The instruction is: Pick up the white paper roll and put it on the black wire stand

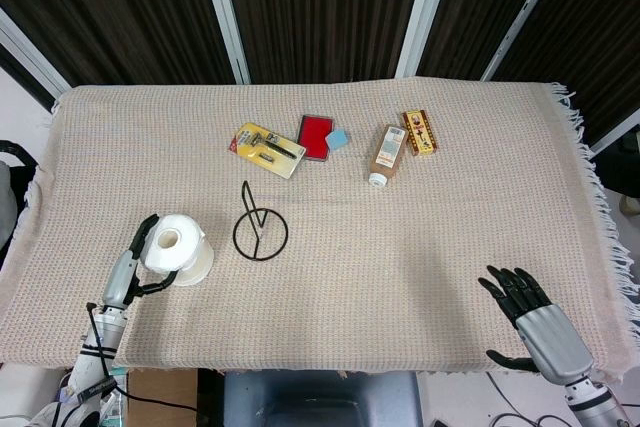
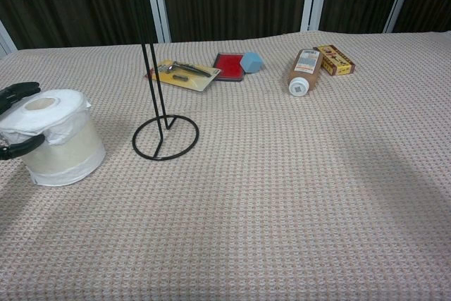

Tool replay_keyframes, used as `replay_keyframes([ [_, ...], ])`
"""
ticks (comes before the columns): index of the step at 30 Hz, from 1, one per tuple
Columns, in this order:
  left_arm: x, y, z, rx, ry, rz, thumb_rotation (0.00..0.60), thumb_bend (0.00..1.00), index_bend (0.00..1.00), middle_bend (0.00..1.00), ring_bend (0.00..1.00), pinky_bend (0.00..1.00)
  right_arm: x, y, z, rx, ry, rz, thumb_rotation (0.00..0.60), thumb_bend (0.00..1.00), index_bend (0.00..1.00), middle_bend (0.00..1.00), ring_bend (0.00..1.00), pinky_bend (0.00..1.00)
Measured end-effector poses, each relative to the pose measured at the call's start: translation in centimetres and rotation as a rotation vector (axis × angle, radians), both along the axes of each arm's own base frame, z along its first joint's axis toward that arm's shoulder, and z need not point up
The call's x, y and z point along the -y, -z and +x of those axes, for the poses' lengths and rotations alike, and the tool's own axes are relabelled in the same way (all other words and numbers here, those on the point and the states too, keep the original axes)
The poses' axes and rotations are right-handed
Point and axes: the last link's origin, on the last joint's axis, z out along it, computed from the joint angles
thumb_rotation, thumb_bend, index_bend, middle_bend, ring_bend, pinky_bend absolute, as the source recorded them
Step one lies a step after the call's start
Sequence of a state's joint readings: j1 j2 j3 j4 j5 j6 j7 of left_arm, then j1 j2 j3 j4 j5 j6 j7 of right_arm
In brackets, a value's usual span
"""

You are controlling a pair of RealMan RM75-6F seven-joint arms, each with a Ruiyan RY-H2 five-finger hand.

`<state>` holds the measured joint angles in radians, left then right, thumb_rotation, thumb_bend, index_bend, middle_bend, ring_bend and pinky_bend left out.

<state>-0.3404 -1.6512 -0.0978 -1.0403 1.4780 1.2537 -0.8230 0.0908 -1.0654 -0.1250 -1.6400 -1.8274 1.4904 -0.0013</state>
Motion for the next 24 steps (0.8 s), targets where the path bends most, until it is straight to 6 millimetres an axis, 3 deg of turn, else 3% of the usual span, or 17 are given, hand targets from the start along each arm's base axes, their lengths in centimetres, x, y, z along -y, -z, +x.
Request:
replay_keyframes([
  [2, -0.2, -0.1, 0.0, 0.01, -0.021, 0.0, 0.6, 0.45, 0.26, 0.45, 0.46, 0.68, 0.0, 0.0, 0.0, 0.0, -0.001, 0.002, 0.6, 0.06, 0.0, 0.0, 0.0, 0.0],
  [3, -0.3, -0.1, 0.1, 0.011, -0.03, 0.003, 0.6, 0.48, 0.36, 0.53, 0.51, 0.72, 0.0, 0.0, 0.0, 0.0, -0.001, 0.002, 0.6, 0.06, 0.0, 0.0, 0.0, 0.0],
  [5, -0.4, -0.1, 0.4, 0.018, -0.052, 0.013, 0.6, 0.58, 0.49, 0.66, 0.62, 0.82, -0.1, 0.0, 0.0, 0.001, -0.002, 0.003, 0.6, 0.06, 0.0, 0.0, 0.0, 0.0],
  [9, -0.6, -0.4, 0.9, 0.02, -0.079, 0.042, 0.6, 0.7, 0.64, 0.82, 0.75, 0.93, -0.1, -0.1, 0.1, 0.005, -0.001, 0.001, 0.6, 0.06, 0.0, 0.0, 0.0, 0.0],
  [15, -0.4, -2.0, 2.1, 0.041, -0.066, 0.142, 0.6, 0.72, 0.67, 0.86, 0.8, 0.97, -0.2, -0.2, 0.1, 0.008, -0.005, 0.006, 0.6, 0.06, 0.0, 0.0, 0.0, 0.0],
  [24, 0.3, -7.1, 6.1, 0.22, 0.021, 0.319, 0.6, 0.72, 0.68, 0.86, 0.8, 0.98, -0.4, -0.1, 0.2, 0.013, -0.015, 0.022, 0.6, 0.06, 0.0, 0.0, 0.0, 0.0],
])
